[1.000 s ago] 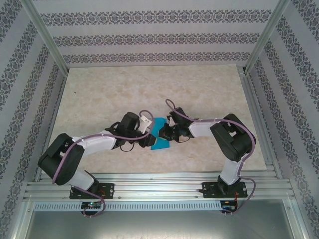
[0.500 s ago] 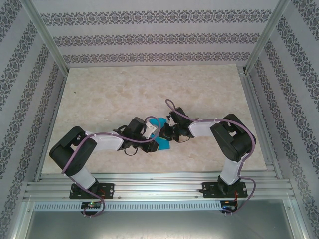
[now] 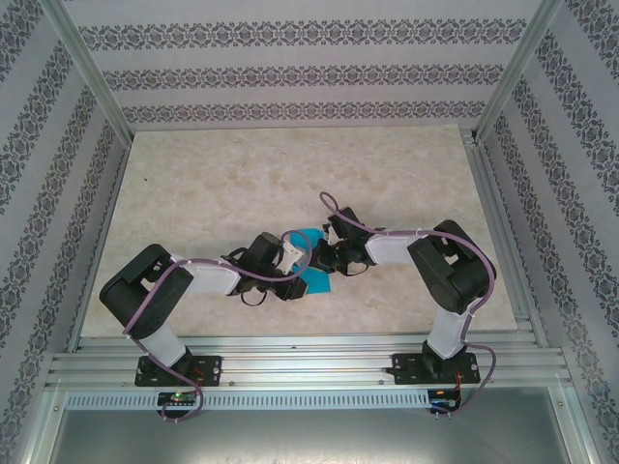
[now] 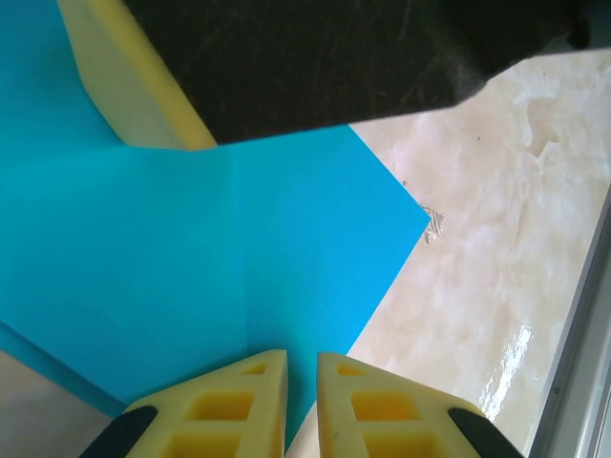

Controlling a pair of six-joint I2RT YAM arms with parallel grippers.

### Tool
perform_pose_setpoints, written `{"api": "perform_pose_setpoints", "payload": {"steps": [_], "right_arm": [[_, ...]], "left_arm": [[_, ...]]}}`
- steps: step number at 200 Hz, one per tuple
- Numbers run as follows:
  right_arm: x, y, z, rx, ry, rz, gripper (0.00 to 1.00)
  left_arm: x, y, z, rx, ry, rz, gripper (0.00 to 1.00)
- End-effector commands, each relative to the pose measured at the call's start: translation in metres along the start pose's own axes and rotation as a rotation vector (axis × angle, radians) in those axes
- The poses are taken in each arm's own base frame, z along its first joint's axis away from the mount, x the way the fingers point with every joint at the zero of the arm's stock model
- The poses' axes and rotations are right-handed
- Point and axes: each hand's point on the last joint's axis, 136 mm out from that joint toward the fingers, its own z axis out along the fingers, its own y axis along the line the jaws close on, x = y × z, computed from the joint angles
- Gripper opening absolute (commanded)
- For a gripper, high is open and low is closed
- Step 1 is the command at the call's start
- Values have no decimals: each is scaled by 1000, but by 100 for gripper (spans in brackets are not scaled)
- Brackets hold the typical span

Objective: Fold a paper plane with a square sheet of paper (fold left side to right side)
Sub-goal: Fold the triangle a second time at the center of the table.

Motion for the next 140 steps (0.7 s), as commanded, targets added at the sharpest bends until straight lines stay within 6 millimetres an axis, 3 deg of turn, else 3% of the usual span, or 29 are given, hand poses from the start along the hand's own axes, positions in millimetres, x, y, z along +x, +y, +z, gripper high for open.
{"api": "perform_pose_setpoints", "payload": {"steps": [1, 28, 64, 97, 140], "right_arm": [[9, -32, 5, 107, 33, 37, 10], [-1, -16, -2, 61, 4, 10, 10], [-17, 14, -35, 33, -45, -90, 11], [-1, 10, -48, 66, 27, -139, 9], [22, 18, -32, 3, 121, -157, 4]], "left_arm": [[26, 0, 7, 8, 58, -37, 17], [36, 0, 10, 22, 78, -57, 17], [48, 5, 13, -5, 112, -80, 14], [49, 8, 12, -29, 116, -77, 13], [49, 8, 12, -33, 113, -74, 12]]}}
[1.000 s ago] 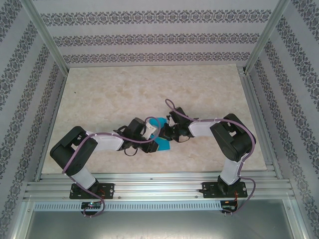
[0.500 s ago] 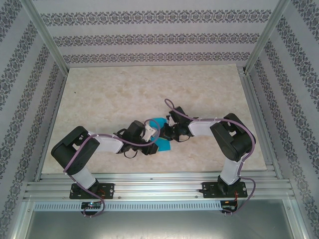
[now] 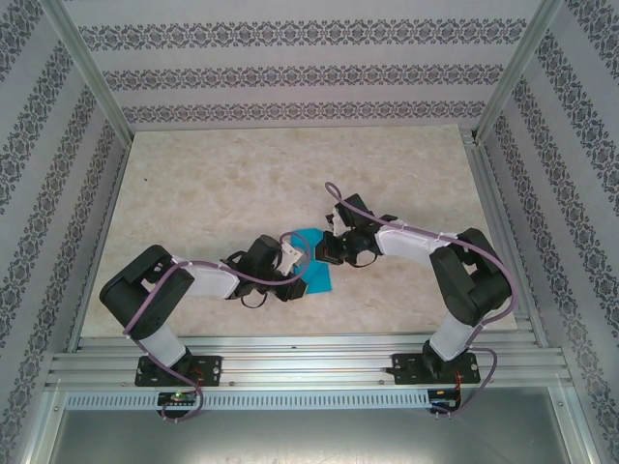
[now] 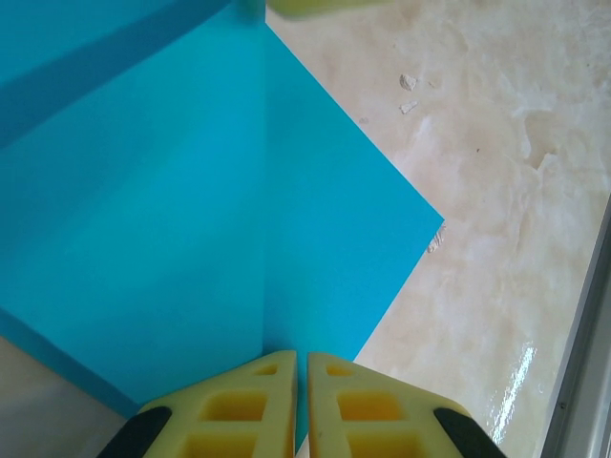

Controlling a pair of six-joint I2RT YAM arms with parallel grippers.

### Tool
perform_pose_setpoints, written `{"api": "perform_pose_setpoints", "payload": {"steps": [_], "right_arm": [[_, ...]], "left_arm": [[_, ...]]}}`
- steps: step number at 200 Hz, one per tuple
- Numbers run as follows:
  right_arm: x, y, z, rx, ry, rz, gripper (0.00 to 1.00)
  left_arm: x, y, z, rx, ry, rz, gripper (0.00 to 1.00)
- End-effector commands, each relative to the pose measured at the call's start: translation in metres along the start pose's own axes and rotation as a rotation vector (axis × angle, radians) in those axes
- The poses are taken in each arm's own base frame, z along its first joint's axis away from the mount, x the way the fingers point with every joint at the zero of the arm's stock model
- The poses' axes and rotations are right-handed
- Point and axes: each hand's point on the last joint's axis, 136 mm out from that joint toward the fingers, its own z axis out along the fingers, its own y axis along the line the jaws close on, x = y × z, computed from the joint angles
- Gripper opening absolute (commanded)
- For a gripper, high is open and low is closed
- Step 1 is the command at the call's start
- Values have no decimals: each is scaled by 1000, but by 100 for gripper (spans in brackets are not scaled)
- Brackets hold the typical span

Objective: Fold a paper plane with a square sheet of paper (fold left side to right side)
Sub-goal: Fold the triangle a second time at the center of the table.

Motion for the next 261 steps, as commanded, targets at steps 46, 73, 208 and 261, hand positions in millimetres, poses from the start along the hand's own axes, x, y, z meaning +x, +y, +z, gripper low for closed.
{"api": "perform_pose_setpoints", "payload": {"steps": [46, 73, 208, 261], "right_arm": [[24, 13, 28, -56, 123, -52, 3], [25, 8, 38, -37, 148, -52, 3], [-10, -58, 14, 259, 122, -158, 4], [-30, -60, -5, 287, 71, -162, 4]], "left_arm": [[50, 8, 8, -39, 153, -65, 12], [51, 9, 9, -45, 157, -61, 12], [68, 14, 7, -68, 184, -69, 11], [66, 13, 5, -71, 175, -63, 11]]}}
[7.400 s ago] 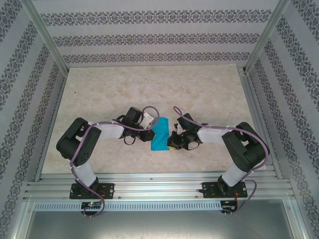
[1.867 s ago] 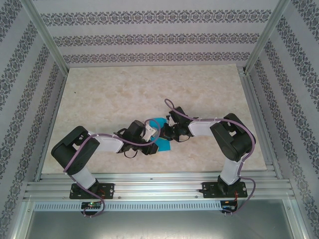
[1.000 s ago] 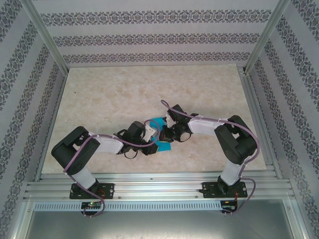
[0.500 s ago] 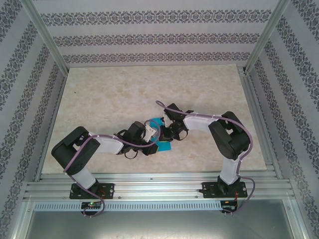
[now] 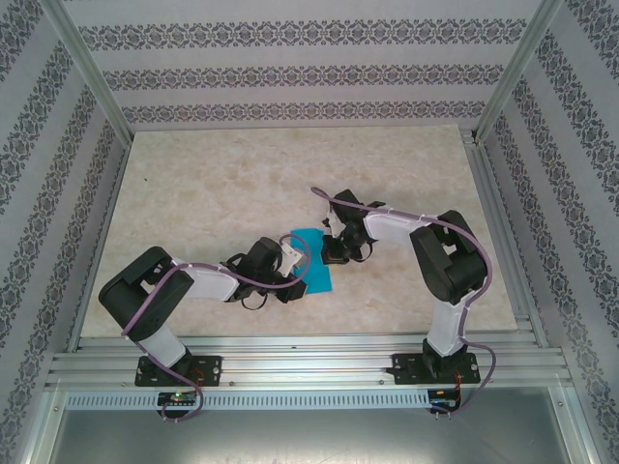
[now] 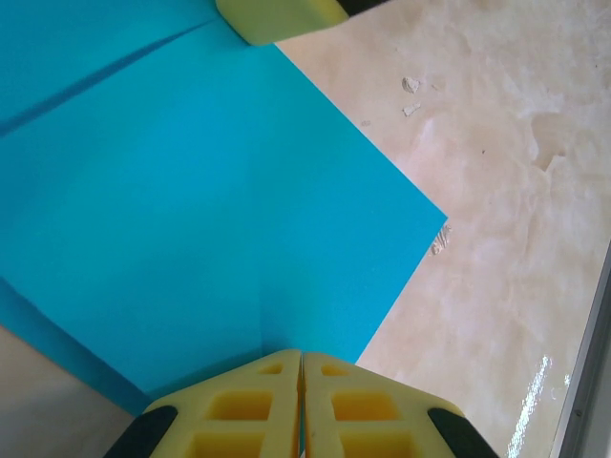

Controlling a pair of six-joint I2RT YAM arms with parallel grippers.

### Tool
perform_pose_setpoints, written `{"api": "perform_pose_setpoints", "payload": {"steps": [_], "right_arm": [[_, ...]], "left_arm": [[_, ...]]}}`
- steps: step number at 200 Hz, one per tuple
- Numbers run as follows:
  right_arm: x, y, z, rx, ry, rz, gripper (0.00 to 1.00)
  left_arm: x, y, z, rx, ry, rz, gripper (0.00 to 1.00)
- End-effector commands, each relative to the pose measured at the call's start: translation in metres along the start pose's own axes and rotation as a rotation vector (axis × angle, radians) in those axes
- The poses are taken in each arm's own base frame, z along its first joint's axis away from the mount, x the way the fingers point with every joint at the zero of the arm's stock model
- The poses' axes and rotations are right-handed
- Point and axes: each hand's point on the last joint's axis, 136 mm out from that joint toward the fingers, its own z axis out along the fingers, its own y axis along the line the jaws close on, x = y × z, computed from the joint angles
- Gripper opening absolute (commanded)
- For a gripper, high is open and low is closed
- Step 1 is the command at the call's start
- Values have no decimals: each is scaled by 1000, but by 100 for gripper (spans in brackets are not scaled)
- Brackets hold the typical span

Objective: Fold a paper plane with a square sheet of paper (fold left side to right side)
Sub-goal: Fold the triangle a second time at the center of the table.

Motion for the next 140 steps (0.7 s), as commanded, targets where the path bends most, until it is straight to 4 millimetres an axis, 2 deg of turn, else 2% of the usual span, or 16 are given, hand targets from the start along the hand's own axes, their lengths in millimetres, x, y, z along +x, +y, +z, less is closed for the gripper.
{"api": "perform_pose_setpoints", "payload": {"steps": [1, 24, 40, 74, 101, 140], "right_arm": [[-15, -14, -16, 74, -56, -13, 4], [-16, 8, -35, 18, -105, -30, 5], [-8, 24, -37, -23, -101, -42, 5], [16, 52, -16, -131, -64, -26, 5], [22, 62, 4, -170, -33, -10, 5], [26, 68, 21, -190, 2, -16, 5]], "left_arm": [[65, 11, 4, -48, 196, -80, 11], [63, 10, 3, -47, 192, -76, 11], [61, 9, 3, -47, 186, -72, 11], [61, 8, 3, -49, 186, -64, 11], [62, 7, 4, -48, 191, -60, 11], [61, 7, 5, -51, 189, -56, 11]]}}
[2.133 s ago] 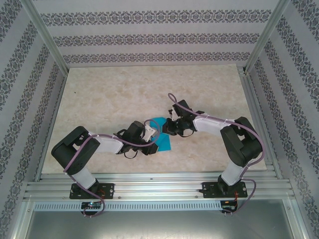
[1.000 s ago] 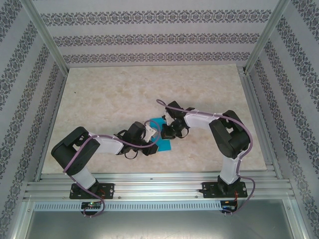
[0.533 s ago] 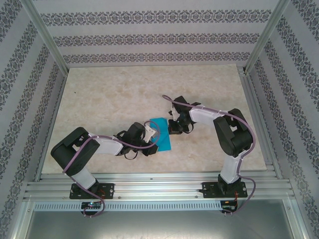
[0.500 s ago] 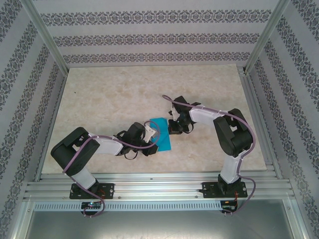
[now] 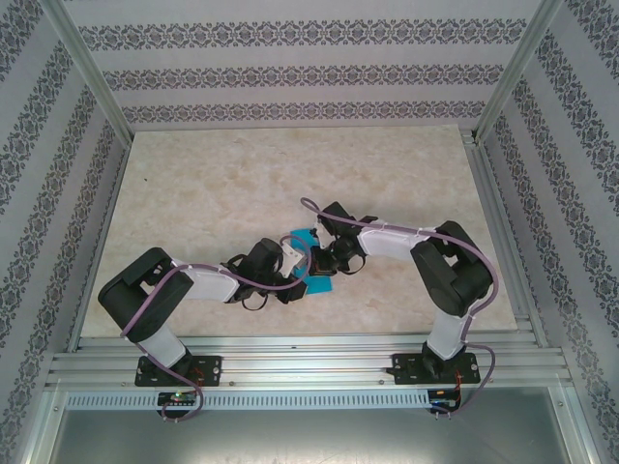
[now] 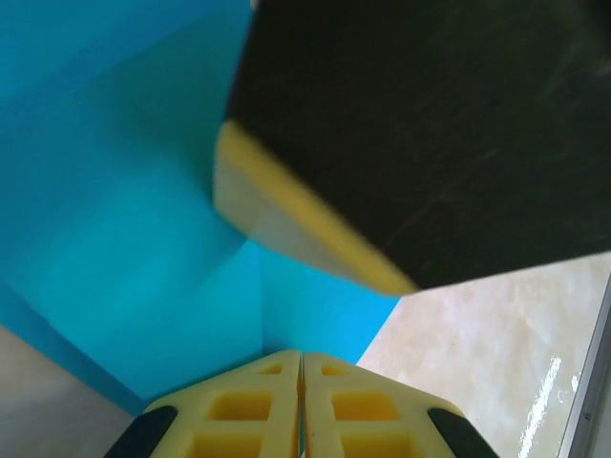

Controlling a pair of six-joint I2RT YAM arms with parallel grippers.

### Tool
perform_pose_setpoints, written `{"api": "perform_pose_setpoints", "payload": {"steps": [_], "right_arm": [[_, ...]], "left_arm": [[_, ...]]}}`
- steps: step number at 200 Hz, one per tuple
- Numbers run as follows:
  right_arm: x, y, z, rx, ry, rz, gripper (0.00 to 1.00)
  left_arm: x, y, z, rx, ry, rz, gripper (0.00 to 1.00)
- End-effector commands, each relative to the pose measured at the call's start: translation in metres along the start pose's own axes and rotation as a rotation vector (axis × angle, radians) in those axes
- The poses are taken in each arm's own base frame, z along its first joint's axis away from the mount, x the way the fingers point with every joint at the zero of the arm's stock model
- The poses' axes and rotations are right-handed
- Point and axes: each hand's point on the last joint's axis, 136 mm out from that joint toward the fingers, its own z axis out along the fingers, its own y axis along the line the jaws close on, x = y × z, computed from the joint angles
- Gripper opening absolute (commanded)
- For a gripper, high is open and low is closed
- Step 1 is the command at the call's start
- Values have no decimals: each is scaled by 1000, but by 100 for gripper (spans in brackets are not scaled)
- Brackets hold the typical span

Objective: Fold a paper plane with a square sheet of paper (fold left side to right side)
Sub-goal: Fold the triangle a second time at the center of the table.

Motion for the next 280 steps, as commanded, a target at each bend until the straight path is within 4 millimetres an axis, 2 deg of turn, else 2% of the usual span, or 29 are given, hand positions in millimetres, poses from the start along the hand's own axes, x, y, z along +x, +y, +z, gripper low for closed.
{"api": "perform_pose_setpoints", "payload": {"steps": [1, 37, 93, 181, 206, 233, 255, 280], "right_arm": [[-3, 11, 10, -50, -2, -1, 5], [-2, -5, 18, 18, 29, -10, 5], [-7, -51, 2, 261, 41, -86, 5], [-49, -99, -29, 293, -45, -17, 5], [-58, -83, -49, 256, -105, -29, 5], [-52, -56, -66, 154, -154, -24, 6], [-39, -32, -62, 52, -163, -12, 7], [-23, -6, -39, -52, -128, 0, 7]], "left_arm": [[62, 7, 4, -35, 195, -65, 11], [63, 7, 4, -38, 201, -66, 11], [69, 9, 3, -42, 215, -68, 11], [74, 10, 2, -42, 219, -75, 11], [72, 9, 2, -39, 211, -72, 11], [67, 6, 2, -31, 199, -70, 11], [65, 5, 2, -29, 194, -64, 11], [62, 4, 1, -27, 189, -61, 11]]}}
